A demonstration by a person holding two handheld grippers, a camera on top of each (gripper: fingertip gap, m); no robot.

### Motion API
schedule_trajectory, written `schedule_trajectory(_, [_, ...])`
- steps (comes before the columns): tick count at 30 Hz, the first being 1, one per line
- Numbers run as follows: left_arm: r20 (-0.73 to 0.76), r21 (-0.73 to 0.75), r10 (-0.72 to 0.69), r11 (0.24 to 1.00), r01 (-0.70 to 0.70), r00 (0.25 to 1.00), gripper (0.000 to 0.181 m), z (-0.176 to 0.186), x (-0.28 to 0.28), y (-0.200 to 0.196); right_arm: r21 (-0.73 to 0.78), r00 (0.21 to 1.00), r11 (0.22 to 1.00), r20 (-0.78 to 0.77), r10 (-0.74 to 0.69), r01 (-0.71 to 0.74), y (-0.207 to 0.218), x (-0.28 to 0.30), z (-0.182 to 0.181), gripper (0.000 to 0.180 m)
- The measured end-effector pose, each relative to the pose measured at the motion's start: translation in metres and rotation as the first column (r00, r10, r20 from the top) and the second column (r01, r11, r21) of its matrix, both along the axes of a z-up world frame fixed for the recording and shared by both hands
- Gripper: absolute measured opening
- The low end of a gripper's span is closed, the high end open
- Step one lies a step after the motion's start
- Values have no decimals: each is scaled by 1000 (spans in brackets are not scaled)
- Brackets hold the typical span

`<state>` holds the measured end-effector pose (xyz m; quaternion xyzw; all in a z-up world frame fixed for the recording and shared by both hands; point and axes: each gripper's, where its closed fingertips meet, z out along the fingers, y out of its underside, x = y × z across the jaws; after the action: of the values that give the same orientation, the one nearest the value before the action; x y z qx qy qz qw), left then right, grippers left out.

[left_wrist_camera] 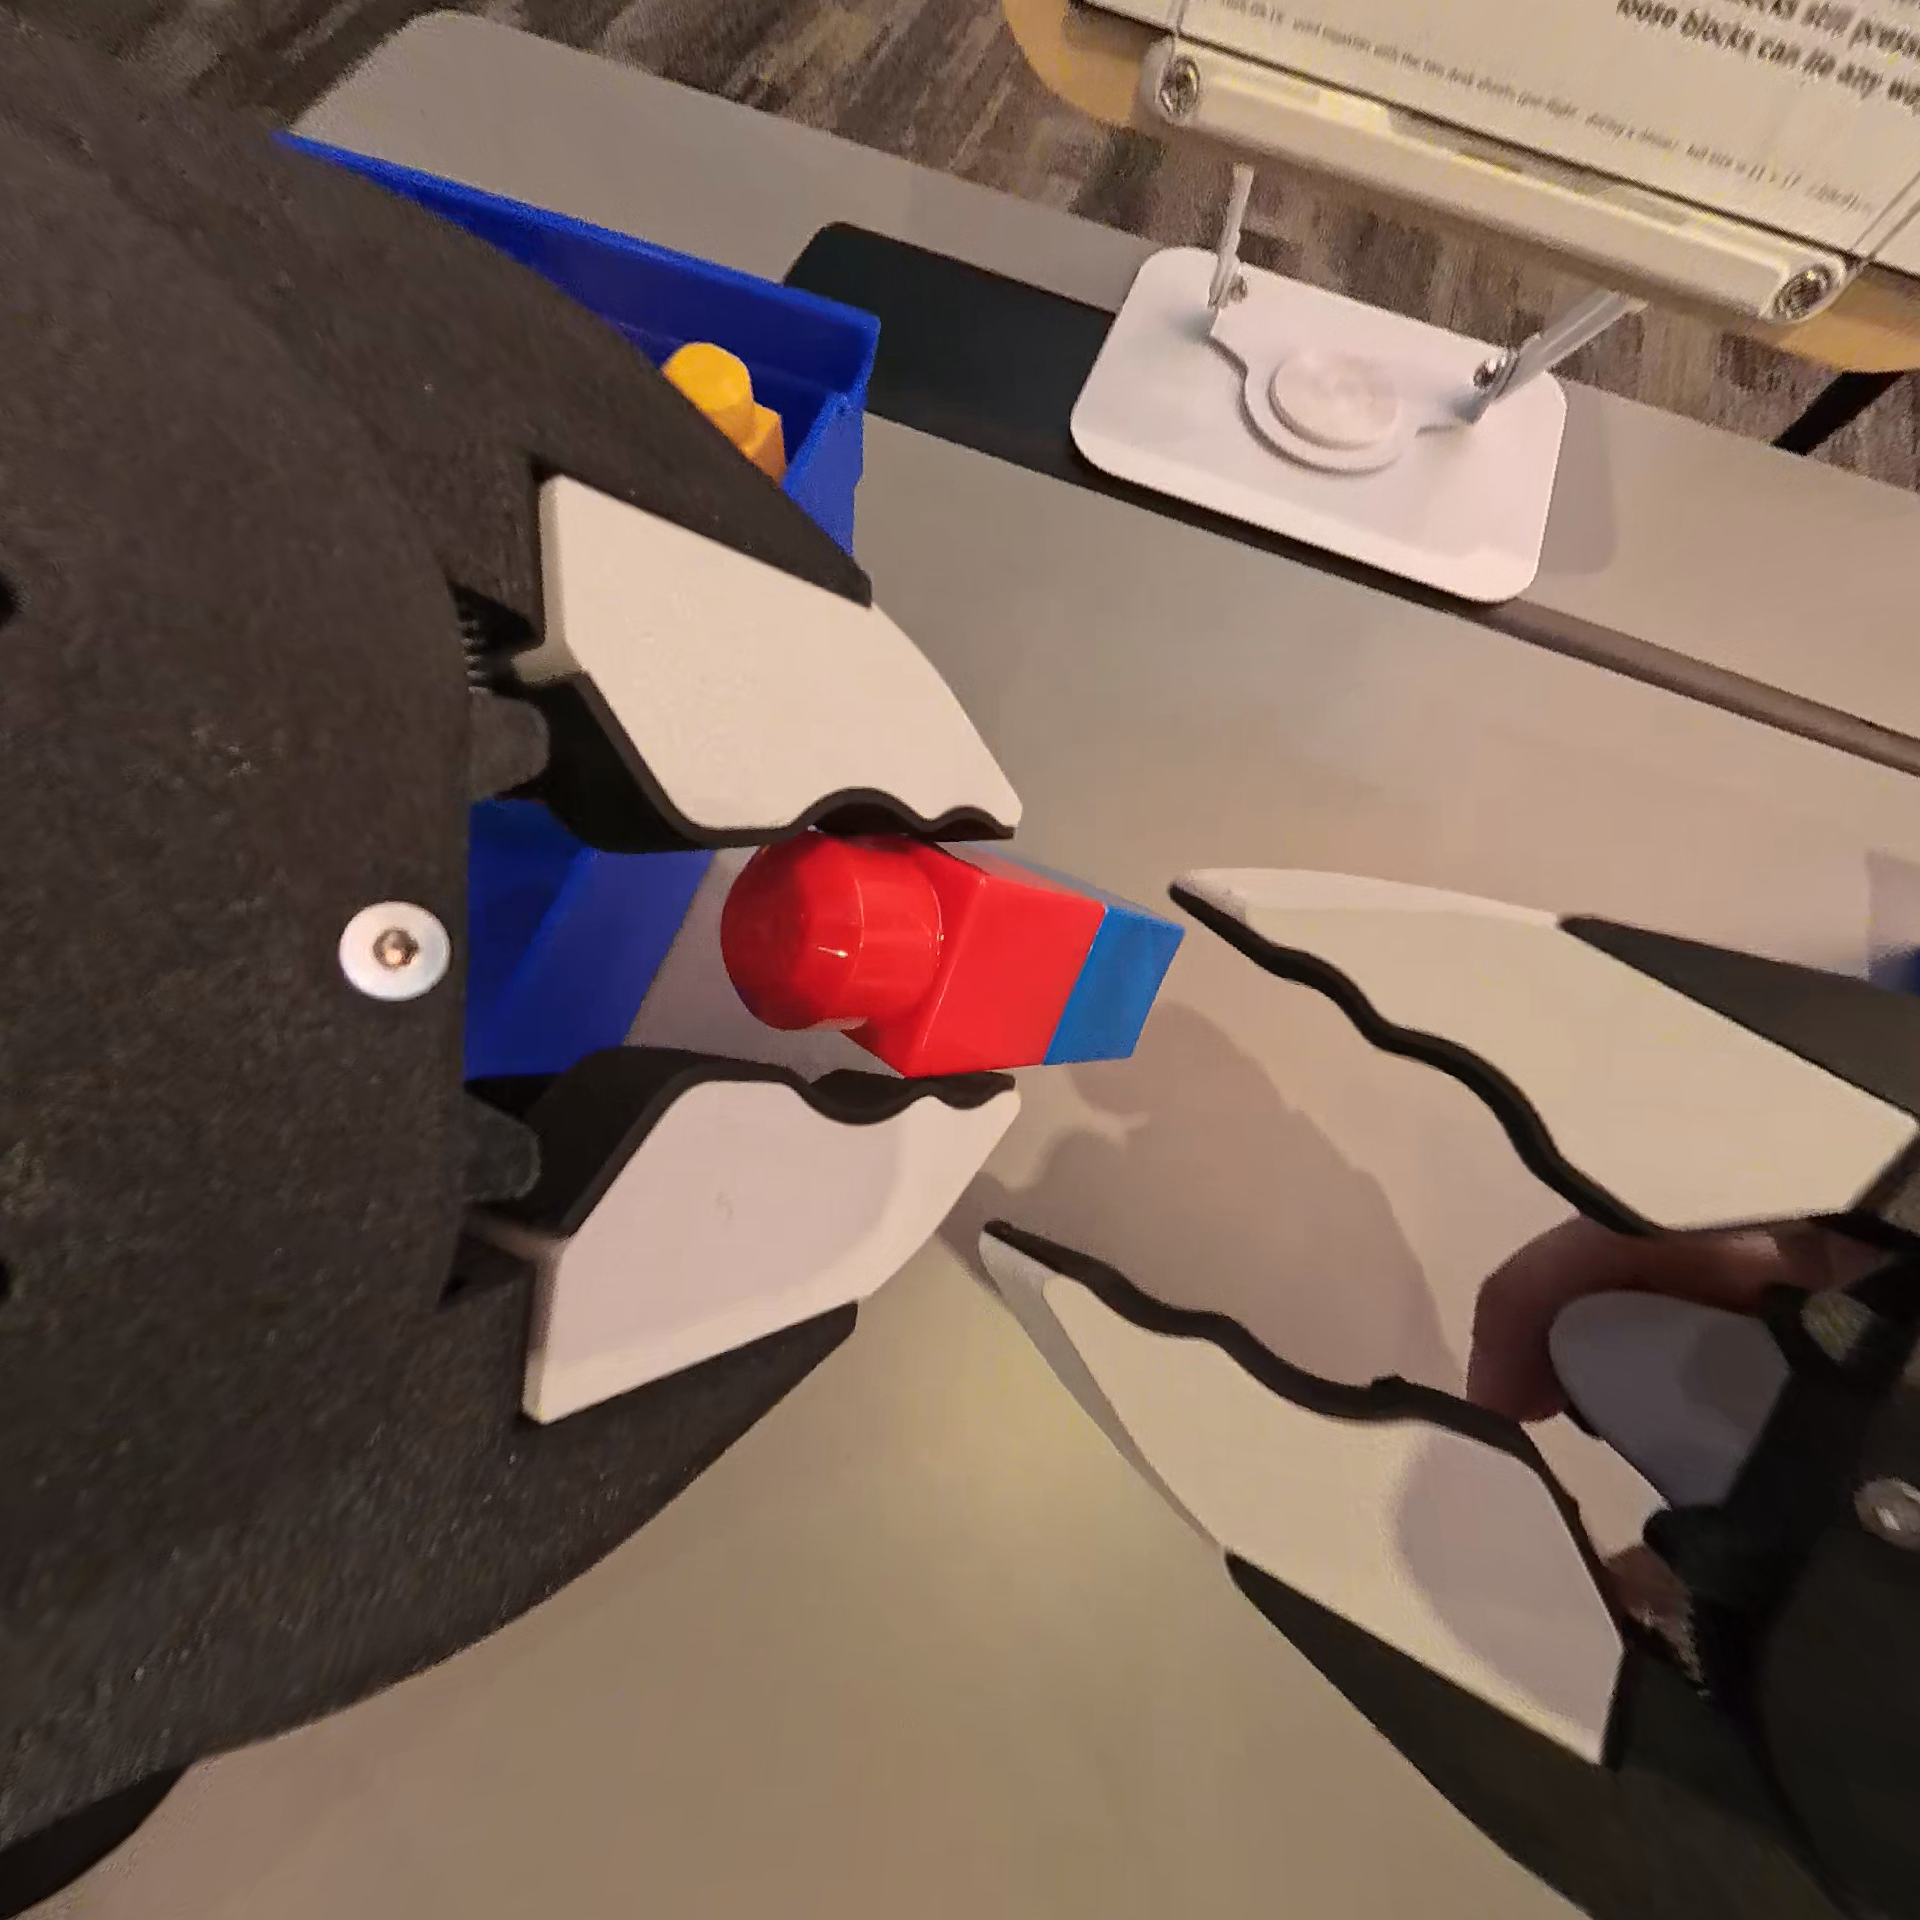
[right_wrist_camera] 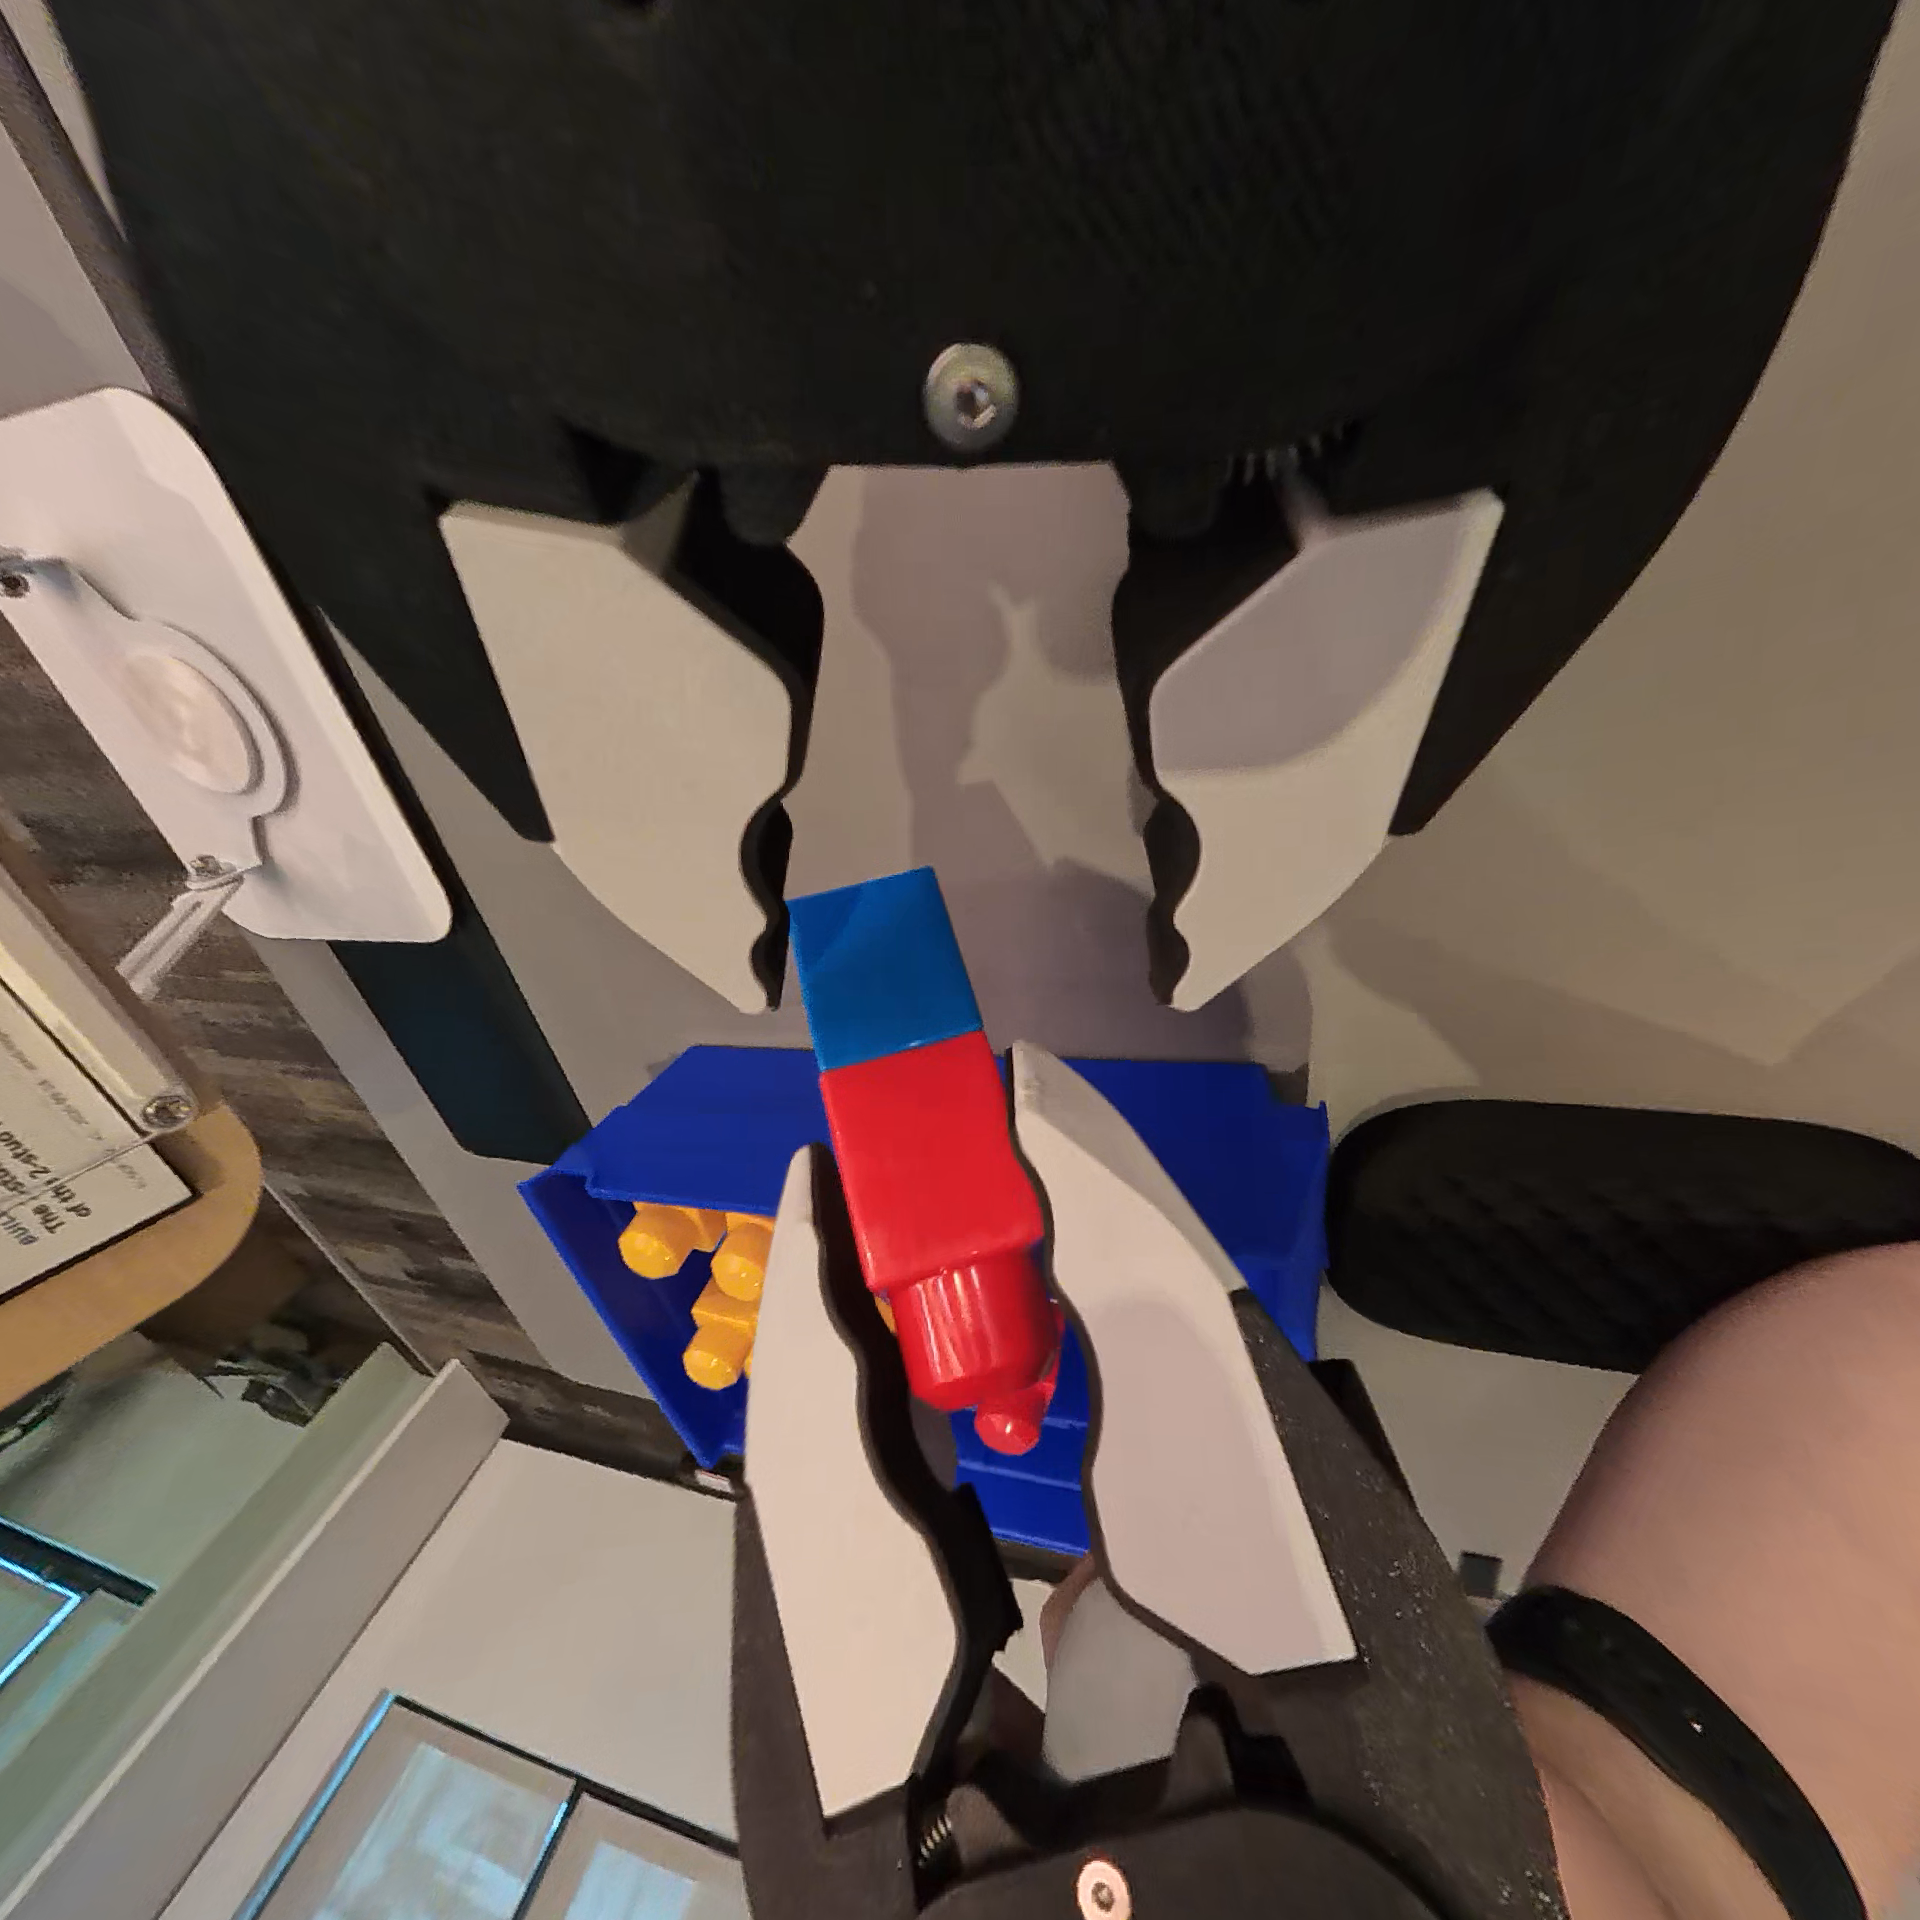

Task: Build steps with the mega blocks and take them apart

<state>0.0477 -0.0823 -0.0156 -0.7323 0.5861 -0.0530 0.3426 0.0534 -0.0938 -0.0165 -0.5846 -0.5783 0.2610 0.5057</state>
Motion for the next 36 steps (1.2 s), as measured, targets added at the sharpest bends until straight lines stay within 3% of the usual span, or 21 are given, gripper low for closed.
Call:
schedule_trajectory(6, [20,-47,-66,997,67,998,42,-7,17,-11,37,998,999,67,-11,9,11,2,-19,67])
schedule_trajectory(9, [81,-78,-107,990,114,991,42,-2,27,-19,22,995,999,96,32,-34,7,1,-28,41])
schedule_trajectory(13, [122,-53,-133,989,140,984,44,5,28,-18,-68,992,993,76,97,-92,0,3,-23,37])
schedule_trajectory(18, [202,-77,-138,985,156,970,45,21,33,-13,-220,984,959,-31,174,-177,-4,14,-7,37])
schedule_trajectory(23, [138,-133,-196,968,214,971,62,40,44,-8,-304,970,929,-181,160,-210,5,26,17,37])
schedule_trajectory(29, [2,-252,-192,950,186,981,54,47,54,1,-352,929,891,-332,166,-285,7,36,41,37])
schedule_trajectory(36, [16,-354,-262,901,251,965,40,60,74,-3,-321,909,893,-371,190,-317,8,47,51,37])
